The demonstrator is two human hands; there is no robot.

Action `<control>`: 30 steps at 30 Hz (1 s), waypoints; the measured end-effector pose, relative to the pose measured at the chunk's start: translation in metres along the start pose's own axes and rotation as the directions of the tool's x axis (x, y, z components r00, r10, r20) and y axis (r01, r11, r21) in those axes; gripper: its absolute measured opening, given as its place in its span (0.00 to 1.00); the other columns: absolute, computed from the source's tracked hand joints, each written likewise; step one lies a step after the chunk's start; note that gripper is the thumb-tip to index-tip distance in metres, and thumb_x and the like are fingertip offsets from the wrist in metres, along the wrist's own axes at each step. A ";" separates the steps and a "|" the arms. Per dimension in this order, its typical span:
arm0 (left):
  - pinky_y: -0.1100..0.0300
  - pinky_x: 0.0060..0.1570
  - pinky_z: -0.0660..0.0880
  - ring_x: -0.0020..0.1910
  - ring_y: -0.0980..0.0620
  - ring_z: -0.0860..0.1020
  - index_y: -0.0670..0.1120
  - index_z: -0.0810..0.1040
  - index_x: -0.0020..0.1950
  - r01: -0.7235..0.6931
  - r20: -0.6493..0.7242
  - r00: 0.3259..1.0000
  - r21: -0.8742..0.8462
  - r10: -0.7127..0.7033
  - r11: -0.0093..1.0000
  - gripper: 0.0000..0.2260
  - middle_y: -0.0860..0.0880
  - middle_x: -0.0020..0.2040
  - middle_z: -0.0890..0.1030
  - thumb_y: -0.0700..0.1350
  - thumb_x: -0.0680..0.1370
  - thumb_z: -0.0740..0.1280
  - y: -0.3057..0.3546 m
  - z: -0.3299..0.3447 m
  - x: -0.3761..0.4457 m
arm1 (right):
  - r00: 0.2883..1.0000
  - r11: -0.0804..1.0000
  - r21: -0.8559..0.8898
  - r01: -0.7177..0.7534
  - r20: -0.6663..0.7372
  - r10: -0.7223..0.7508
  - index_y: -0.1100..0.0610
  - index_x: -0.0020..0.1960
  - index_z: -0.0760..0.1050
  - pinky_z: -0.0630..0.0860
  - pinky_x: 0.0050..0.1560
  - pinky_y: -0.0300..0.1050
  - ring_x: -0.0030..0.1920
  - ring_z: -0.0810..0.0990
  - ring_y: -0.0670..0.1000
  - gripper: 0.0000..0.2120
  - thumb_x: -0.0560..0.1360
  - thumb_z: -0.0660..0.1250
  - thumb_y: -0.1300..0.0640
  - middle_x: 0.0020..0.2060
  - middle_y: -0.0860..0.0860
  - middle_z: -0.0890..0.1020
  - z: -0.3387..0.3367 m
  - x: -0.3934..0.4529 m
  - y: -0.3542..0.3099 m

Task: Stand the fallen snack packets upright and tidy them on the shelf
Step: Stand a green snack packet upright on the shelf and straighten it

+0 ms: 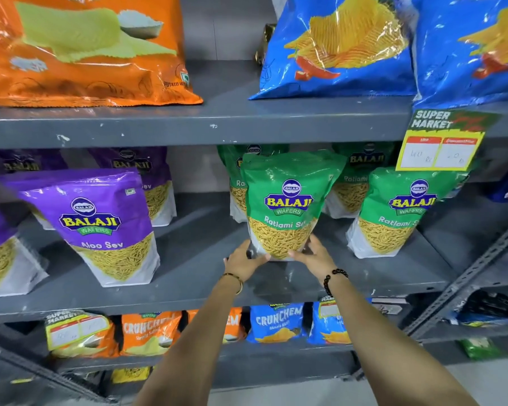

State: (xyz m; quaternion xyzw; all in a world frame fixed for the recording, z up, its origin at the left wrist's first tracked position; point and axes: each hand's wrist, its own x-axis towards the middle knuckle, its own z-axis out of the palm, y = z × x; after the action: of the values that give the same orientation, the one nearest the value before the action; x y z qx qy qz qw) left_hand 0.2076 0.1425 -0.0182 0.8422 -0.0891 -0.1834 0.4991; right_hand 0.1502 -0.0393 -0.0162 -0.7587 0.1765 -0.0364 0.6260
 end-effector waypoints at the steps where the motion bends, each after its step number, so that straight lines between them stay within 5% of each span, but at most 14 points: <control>1: 0.42 0.70 0.63 0.64 0.42 0.73 0.49 0.71 0.67 0.010 -0.024 1.000 -0.004 -0.010 1.000 0.26 0.46 0.62 0.79 0.53 0.71 0.72 -0.003 -0.004 -0.002 | 1.000 1.000 -0.013 0.005 0.013 -0.005 0.54 0.62 0.68 0.68 0.56 0.43 0.53 0.73 0.46 0.24 0.70 0.72 0.61 0.54 0.48 0.76 0.005 -0.001 0.000; 7: 0.43 0.70 0.65 0.63 0.44 0.74 0.48 0.70 0.67 0.045 -0.076 0.996 -0.015 -0.046 0.999 0.25 0.46 0.63 0.79 0.50 0.72 0.71 -0.020 -0.028 -0.019 | 0.999 0.994 -0.105 0.018 0.041 -0.013 0.55 0.65 0.66 0.69 0.59 0.45 0.58 0.72 0.49 0.26 0.70 0.71 0.59 0.56 0.48 0.75 0.034 -0.008 0.001; 11: 0.46 0.69 0.67 0.62 0.45 0.74 0.47 0.70 0.68 0.036 -0.073 0.997 0.000 -0.036 0.999 0.25 0.45 0.63 0.78 0.49 0.73 0.71 -0.024 -0.035 -0.029 | 0.999 0.994 -0.112 -0.013 0.041 0.018 0.56 0.68 0.64 0.68 0.68 0.56 0.66 0.71 0.54 0.29 0.70 0.71 0.58 0.66 0.53 0.74 0.041 -0.014 0.002; 18: 0.49 0.65 0.70 0.60 0.45 0.75 0.46 0.72 0.65 0.037 -0.100 0.994 0.013 -0.036 0.999 0.22 0.45 0.62 0.79 0.47 0.73 0.71 -0.024 -0.035 -0.039 | 0.999 0.996 -0.088 0.015 0.030 -0.013 0.56 0.62 0.70 0.71 0.58 0.44 0.58 0.75 0.51 0.23 0.70 0.71 0.63 0.54 0.50 0.78 0.039 -0.024 0.005; 30: 0.41 0.68 0.67 0.63 0.43 0.74 0.45 0.71 0.66 0.036 -0.099 0.995 0.048 -0.031 0.998 0.21 0.44 0.63 0.78 0.49 0.74 0.69 -0.017 -0.035 -0.044 | 1.000 0.989 -0.147 0.010 0.020 -0.007 0.56 0.61 0.73 0.72 0.55 0.44 0.56 0.77 0.52 0.21 0.69 0.72 0.60 0.56 0.52 0.80 0.033 -0.025 0.008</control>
State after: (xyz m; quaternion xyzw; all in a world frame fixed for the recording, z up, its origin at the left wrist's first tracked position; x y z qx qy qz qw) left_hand 0.1807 0.1937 -0.0083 0.8638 -0.0551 -0.1479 0.4785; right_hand 0.1343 -0.0013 -0.0264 -0.8039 0.1696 -0.0187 0.5697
